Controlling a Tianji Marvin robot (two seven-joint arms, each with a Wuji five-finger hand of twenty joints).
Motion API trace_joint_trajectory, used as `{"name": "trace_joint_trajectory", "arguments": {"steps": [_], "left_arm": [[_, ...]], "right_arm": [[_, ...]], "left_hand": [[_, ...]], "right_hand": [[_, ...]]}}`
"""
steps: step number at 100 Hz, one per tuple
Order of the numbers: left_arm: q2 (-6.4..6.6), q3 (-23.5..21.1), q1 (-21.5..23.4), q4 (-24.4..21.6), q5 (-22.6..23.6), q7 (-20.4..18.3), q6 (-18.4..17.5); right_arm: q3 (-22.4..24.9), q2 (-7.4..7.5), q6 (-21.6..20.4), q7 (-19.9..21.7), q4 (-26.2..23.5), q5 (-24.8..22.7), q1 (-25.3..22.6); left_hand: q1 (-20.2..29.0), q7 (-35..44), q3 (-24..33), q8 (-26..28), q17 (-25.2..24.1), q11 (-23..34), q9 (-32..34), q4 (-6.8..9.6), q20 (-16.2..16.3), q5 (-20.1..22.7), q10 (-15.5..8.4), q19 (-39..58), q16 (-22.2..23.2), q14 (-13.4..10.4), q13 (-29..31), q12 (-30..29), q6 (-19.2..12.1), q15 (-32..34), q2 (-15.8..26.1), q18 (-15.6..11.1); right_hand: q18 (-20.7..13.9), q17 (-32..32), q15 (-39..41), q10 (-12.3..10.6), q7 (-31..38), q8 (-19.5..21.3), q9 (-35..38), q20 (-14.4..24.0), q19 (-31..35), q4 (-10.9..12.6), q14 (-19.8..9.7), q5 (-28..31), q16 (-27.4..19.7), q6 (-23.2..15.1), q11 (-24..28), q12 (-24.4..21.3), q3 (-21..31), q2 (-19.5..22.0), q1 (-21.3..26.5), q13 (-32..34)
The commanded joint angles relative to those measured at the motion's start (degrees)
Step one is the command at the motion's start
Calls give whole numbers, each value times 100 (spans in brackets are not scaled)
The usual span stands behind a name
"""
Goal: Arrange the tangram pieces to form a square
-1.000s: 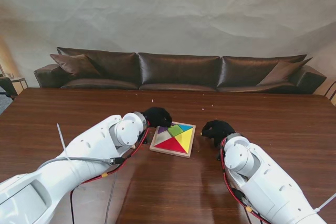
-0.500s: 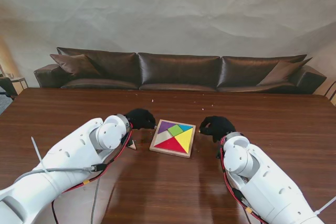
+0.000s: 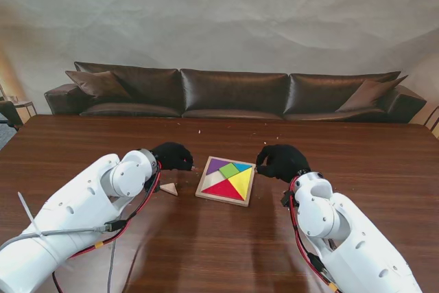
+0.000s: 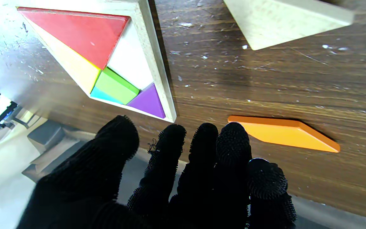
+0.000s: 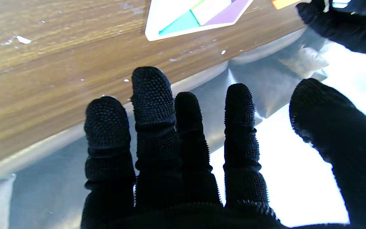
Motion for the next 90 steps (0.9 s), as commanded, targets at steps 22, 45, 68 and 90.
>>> {"name": "trace_joint_trajectory", "arguments": {"steps": [22,45,68,90], "left_arm": [[211,-426,350,-449,309,-398,-13],[395,-732,660,-937,1005,-806,-38],[477,-715,764,-1063,1556,-973,86],[502,-705,856,-1116,1828,-969,100]], "right_arm": [[208,93,-472,55,-606,-117,-572],[245,98,-685,39,-676,-62,-714],[264,83,-723,24,-613,77,-730],[286,74,-708,20,-566,150,-742]], "left_hand": [[-186,-124,-84,7,-468,-410,-253,155,-243,-271,-60,-287,-241,287,-314,-512,-103,-576,-193,-14],[-417,-220,4,-36,-493,-716,-602,131,-216,-494,-145,-203,-179,107,-461,-897,-108,-574,-494,-202],[-659,-129,200,34,-477,-671,-672,79,-116,-454,-158,-143,-65,12,-471,-904,-100,-357,-791,-276],[-797,-69,294,172,-564,-722,-746,42,-114,-566,-305,-214,-123,29,-604,-967,-282,-507,-926,-297]], "right_hand": [[94,-946,-85,-138,-308,119,5,62,-49,182,49,-11,-15,-156,-114,18,-33,-39,-88,-276],[63,-941,-93,-113,-429,129,16,106,-48,205,35,-22,-14,-99,-141,18,-51,60,-82,-260],[59,-932,-82,-74,-463,144,8,130,-40,215,59,-18,-8,-23,-142,21,-41,117,-77,-245],[65,-916,-74,-53,-494,145,3,144,-33,222,45,-20,-7,20,-137,19,-34,154,-73,-228]]}}
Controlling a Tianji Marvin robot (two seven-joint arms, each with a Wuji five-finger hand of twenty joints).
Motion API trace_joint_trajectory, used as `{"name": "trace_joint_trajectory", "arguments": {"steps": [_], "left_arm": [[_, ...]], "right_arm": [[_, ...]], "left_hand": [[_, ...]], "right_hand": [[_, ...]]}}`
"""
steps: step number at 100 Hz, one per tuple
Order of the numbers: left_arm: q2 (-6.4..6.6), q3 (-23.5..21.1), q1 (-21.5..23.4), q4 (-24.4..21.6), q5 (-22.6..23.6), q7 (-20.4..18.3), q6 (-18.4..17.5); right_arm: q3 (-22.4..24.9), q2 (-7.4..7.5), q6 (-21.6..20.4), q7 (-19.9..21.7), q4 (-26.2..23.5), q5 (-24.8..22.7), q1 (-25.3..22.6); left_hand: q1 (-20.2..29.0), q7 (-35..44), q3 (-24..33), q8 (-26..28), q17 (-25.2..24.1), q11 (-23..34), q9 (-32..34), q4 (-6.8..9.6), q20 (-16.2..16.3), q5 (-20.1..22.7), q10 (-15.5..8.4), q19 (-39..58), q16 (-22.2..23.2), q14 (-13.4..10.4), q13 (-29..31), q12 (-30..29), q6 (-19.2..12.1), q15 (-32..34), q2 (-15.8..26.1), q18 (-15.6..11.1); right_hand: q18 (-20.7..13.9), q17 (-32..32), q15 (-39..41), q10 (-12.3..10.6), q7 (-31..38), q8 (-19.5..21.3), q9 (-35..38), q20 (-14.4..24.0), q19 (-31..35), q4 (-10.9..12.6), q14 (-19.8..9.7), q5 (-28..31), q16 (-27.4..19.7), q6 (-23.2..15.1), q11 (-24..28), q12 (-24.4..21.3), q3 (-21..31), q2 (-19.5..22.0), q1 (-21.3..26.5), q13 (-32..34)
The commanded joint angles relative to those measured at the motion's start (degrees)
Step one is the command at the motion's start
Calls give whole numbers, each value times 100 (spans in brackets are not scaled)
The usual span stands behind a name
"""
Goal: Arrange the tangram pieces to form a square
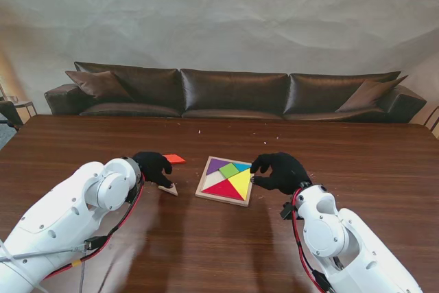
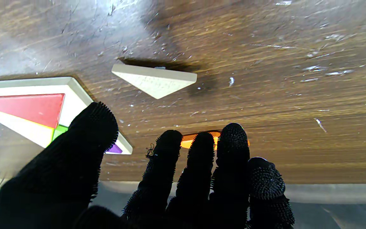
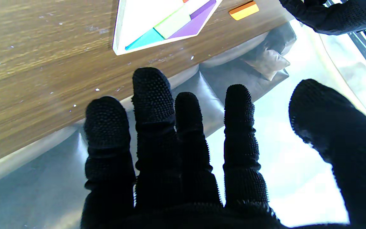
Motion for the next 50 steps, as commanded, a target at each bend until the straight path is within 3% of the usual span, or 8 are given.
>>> {"name": "trace_joint_trajectory", "arguments": {"steps": [1,22,50], "left_arm": [[9,-7,44,5,-44,-73,-52],[24,19,14,163,-14,24,-454],[13,267,-127,401,129,240,-514]], "right_arm": [[5,-22,-5,74,24,25,-53],[12,-28,11,84,49,98,-61],[8,-29,31,130,61,170,-58]], "left_hand": [[-95,0,80,48,-154,-37,-258,44,92,-160,-110,-4,32,40,-151,-69,-173,-6,-208,-177],[98,-91,429,64,-143,-384,-395,39,67,-283,-477,-27,-18,27,-202,-644,-570,-229,-404,-237],[430,-185,654,-38,65,-401,-330,78,75,-451,-363,84,-44,1,-32,-834,-867,-253,-449,-207]], "right_hand": [[60,-916,-8,-39,-76,74,5,145,-33,125,34,-19,-7,-6,-8,19,-26,139,-70,-108],[58,-901,5,-14,-93,69,3,150,-24,132,44,-33,-5,20,-3,15,-18,178,-53,-80],[53,-886,12,-9,-113,51,12,150,-17,142,35,-48,-7,42,6,12,-21,245,-50,-56]]}}
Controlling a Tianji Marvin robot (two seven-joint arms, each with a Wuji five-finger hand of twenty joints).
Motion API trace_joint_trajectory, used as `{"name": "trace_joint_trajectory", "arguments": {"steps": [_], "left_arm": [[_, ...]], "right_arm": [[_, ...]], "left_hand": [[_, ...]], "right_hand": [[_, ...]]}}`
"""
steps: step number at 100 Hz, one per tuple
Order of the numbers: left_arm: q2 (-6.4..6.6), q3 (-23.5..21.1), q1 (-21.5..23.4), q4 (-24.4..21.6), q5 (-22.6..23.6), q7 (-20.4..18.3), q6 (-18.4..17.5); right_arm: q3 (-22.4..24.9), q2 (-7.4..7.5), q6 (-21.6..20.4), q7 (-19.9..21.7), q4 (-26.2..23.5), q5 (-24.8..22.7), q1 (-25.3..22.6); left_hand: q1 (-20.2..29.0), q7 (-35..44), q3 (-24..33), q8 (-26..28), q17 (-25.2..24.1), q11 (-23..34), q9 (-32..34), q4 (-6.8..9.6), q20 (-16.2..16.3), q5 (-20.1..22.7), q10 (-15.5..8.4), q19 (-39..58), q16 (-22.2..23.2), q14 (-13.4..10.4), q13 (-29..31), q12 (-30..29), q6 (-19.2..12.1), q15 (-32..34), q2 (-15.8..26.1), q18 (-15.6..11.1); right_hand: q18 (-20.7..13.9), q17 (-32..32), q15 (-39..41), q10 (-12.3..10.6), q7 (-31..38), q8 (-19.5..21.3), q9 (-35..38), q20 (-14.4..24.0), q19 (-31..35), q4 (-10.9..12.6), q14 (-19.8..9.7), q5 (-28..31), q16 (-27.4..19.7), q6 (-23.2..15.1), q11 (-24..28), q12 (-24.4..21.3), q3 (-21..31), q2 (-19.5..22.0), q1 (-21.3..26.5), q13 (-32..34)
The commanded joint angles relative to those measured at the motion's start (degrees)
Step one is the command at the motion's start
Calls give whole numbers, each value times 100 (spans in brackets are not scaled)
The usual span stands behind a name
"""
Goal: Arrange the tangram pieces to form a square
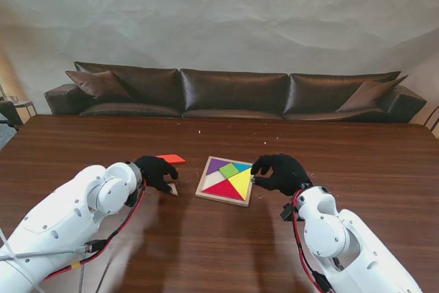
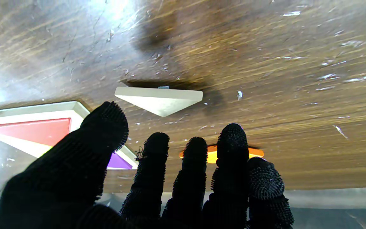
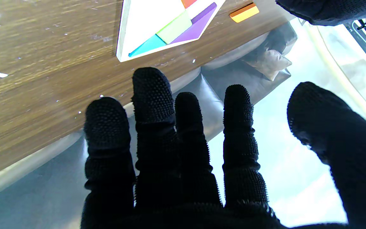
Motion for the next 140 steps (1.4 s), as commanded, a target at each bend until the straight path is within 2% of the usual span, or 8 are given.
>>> {"name": "trace_joint_trajectory", "arguments": {"steps": [1,25,64,78,118,121,140], "left_arm": [[-19,35,-35,110,46,44,-29],[-39,295,-194,345,87,247,-88],[-70,554,-360,655,-29,454,-213],[-91,678,-436,785,-89,556,-239],[-130,858,-428,969,-223,745,-268],[-131,875,-425,979,-227,758,-270],[-131,850,-282,946,-200,847,-269]], "right_arm": [[-10,-23,13,92,18,17,-39],[-1,-24,31,131,31,89,-40],[-2,-25,39,189,61,194,-25],[-3,-27,48,209,68,240,-20],[-4,-30,52,242,89,322,-7],[-4,-30,50,243,92,325,-5],[-8,-27,49,265,98,337,-1]], "left_hand": [[198,-66,216,-49,63,-63,-102,81,75,-155,44,89,-33,1,73,-94,-130,-71,-296,-156],[403,-151,411,-160,134,-43,-244,94,104,-337,-70,163,30,-88,108,-123,-234,54,-370,-219],[587,-87,531,-229,140,16,-231,98,81,-293,-183,150,6,-75,89,-134,-422,16,-344,-202],[644,-20,533,-224,187,67,-141,104,67,-206,-265,157,-25,-62,138,-121,-464,-26,-326,-178],[808,202,667,-137,452,214,267,122,-49,53,-314,231,-212,-91,391,-80,-426,-242,-412,-52],[813,227,680,-122,496,245,326,121,-64,77,-379,248,-229,-110,428,-64,-419,-254,-427,-48],[816,431,844,39,654,518,566,106,-192,228,-316,345,-267,-174,604,209,-357,-220,-612,-3]], "right_hand": [[52,-885,13,-7,-51,32,14,48,-17,142,34,-48,-7,-14,12,12,-20,99,-49,-55],[56,-883,15,3,-78,0,23,46,-10,152,44,-75,-7,26,15,8,-31,152,-45,-48],[61,-867,23,15,-72,-40,49,43,5,163,65,-71,-6,49,16,4,-37,214,-44,-24],[64,-867,23,24,-64,-49,58,40,7,166,51,-59,-7,71,15,4,-41,234,-46,-13],[71,-861,25,33,-52,-64,85,39,17,173,72,-16,-4,103,15,3,-46,273,-44,3],[71,-861,24,34,-53,-65,87,38,17,174,72,-16,-4,106,16,3,-45,277,-41,3],[76,-856,25,39,-46,-69,95,36,20,177,75,16,-3,124,13,3,-51,297,-44,12]]}}
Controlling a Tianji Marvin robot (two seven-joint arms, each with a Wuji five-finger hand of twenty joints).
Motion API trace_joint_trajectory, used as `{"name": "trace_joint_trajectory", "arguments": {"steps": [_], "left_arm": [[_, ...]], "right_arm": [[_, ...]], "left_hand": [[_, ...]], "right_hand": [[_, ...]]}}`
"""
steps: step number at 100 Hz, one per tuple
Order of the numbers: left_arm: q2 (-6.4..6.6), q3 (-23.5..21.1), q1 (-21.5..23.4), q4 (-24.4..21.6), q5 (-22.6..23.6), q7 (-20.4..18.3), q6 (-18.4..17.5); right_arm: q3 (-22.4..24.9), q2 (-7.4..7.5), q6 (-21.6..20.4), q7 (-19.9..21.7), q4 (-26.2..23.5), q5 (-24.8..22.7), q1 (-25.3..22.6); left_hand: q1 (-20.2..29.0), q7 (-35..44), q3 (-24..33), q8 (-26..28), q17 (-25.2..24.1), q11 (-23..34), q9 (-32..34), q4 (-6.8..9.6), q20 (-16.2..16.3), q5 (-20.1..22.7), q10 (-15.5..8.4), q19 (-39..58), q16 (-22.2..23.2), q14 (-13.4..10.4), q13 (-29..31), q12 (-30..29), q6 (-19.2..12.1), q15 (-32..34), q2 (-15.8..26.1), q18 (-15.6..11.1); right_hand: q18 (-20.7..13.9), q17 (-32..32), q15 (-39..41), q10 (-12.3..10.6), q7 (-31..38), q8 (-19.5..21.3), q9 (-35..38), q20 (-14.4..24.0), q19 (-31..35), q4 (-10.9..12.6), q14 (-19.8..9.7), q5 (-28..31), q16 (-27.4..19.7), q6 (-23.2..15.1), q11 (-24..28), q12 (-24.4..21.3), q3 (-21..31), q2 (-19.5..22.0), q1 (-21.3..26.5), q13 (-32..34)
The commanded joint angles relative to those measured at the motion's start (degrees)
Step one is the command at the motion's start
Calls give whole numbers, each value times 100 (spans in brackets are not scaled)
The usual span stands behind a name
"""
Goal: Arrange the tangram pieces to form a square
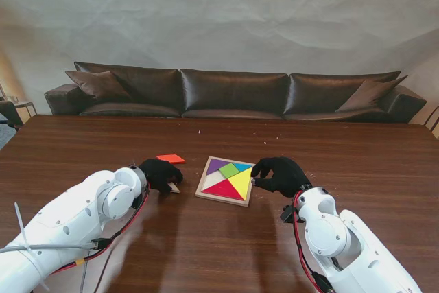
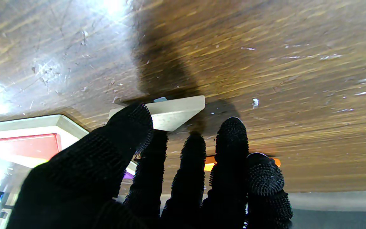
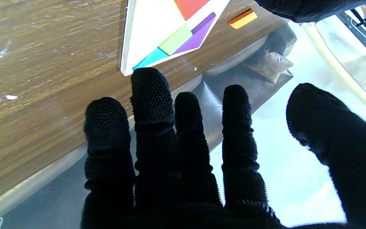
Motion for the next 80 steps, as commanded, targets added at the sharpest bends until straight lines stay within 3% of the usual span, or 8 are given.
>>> {"name": "trace_joint_trajectory", "arguments": {"steps": [1,21,31,41,48,62,79,80], "left_arm": [[-41,24,188,31,26,-127,-19],[-28,-18,331,-31,64,-112,1],[-25,-47,401,-67,77,-107,34],[-12,-65,455,-104,104,-140,65],[-5,-81,490,-125,127,-159,94],[5,-90,519,-125,138,-191,133],[-9,-68,534,-75,127,-98,127],[-10,-63,532,-69,125,-92,126]], "right_arm": [[-14,-18,2,108,10,16,-16],[-22,-15,-6,140,10,46,-13],[-30,-14,-8,150,13,52,-7],[-38,-13,-5,158,19,58,-1],[-41,-12,-1,166,21,67,-2],[-45,-12,-2,178,27,86,2],[-46,-8,-3,212,41,114,7],[-46,-8,-3,214,42,116,8]], "left_hand": [[200,214,246,170,81,420,422,104,-73,302,-178,342,-52,-22,133,308,-216,12,-314,93],[256,286,352,262,190,804,687,94,-151,385,-170,419,-67,-41,233,793,-155,44,-445,145],[645,318,52,300,265,847,974,-263,-205,451,-153,478,-77,-69,315,2575,-128,89,-700,173],[969,339,-196,304,407,838,1288,-317,-256,493,-155,549,-104,-125,440,3326,-108,108,-869,157],[1213,350,-366,300,511,614,1497,-272,-395,519,-145,622,-152,-173,527,3775,-72,94,-935,100],[1434,356,-369,286,745,490,1661,-237,-705,550,-132,725,-11,-224,788,3990,42,-60,-1025,-15],[1532,478,-241,331,1105,828,2025,-252,-1009,744,-211,841,17,-340,1230,4162,186,-188,-1133,-151],[1528,507,-197,347,1142,886,2052,-269,-1131,749,-223,877,36,-356,1283,4139,189,-215,-1144,-162]], "right_hand": [[76,-855,25,38,-35,-55,99,29,20,176,22,13,-3,41,24,3,-46,226,-37,12],[78,-856,21,35,-33,-59,108,26,21,181,29,42,-3,48,22,4,-56,260,-43,12],[79,-856,25,35,-37,-62,107,26,21,184,21,44,-1,62,20,4,-60,282,-51,17],[76,-856,21,43,-35,-63,103,25,23,187,25,61,-2,65,19,4,-63,291,-49,12],[78,-855,23,38,-36,-64,107,24,24,189,14,73,-2,62,18,4,-67,301,-52,20],[77,-853,26,48,-40,-66,114,23,26,195,25,85,0,68,19,5,-71,332,-51,22],[77,-845,27,39,-40,-65,118,23,32,200,27,104,0,78,17,5,-76,360,-57,27],[78,-845,27,48,-41,-66,119,23,32,200,27,104,0,79,17,5,-78,363,-58,27]]}}
